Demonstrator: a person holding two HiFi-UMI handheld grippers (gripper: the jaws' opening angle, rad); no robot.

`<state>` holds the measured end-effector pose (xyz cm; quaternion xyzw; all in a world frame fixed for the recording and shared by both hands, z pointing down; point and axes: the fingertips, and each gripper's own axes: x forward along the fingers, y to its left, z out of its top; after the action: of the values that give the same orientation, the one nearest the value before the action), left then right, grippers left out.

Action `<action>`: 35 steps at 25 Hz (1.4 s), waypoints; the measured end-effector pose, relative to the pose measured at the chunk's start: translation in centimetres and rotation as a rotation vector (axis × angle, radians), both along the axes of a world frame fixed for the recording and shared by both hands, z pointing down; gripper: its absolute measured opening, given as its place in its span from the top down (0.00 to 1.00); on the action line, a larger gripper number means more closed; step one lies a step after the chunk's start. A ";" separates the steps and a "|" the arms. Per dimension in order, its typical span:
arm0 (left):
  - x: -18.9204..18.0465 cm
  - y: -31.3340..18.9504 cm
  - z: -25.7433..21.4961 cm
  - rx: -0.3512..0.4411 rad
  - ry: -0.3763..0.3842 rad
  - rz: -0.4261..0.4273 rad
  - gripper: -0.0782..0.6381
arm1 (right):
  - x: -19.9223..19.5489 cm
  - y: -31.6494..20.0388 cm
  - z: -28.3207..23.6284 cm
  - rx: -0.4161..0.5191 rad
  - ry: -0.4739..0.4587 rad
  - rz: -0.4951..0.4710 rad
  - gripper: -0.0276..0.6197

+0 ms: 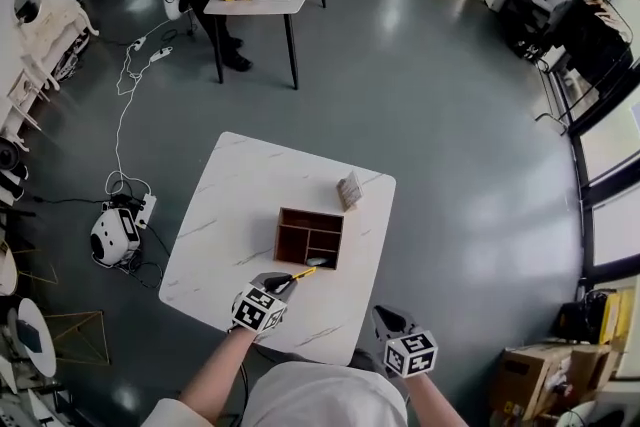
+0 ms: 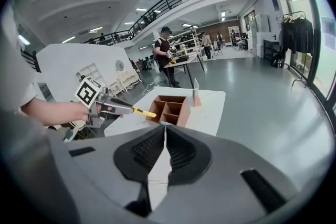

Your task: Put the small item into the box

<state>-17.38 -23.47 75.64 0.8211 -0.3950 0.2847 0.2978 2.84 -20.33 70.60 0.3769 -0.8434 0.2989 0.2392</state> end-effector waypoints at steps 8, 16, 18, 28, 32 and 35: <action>0.8 -2.7 1.8 -0.017 -0.061 0.114 0.81 | -0.7 0.1 0.7 -0.021 0.006 0.043 0.91; 3.2 -4.1 4.1 -0.076 -0.101 0.189 0.81 | 0.6 0.7 1.6 -0.057 0.001 0.082 0.91; 4.0 -4.3 4.9 -0.094 -0.118 0.198 0.81 | 1.1 0.6 2.1 -0.070 -0.011 0.087 0.91; 6.2 -5.0 8.8 -0.188 -0.226 0.215 0.81 | 2.6 -1.3 3.5 -0.096 -0.042 0.088 0.91; 6.9 -5.2 9.8 -0.210 -0.227 0.201 0.81 | 3.7 -1.2 4.0 -0.108 -0.039 0.102 0.91; 7.5 -5.3 9.9 -0.227 -0.226 0.200 0.81 | 4.3 -1.2 4.6 -0.118 -0.033 0.103 0.91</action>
<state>-9.87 -28.75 85.56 0.7801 -0.3076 0.4463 0.3125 7.13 -21.51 75.17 0.4000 -0.8076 0.3664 0.2313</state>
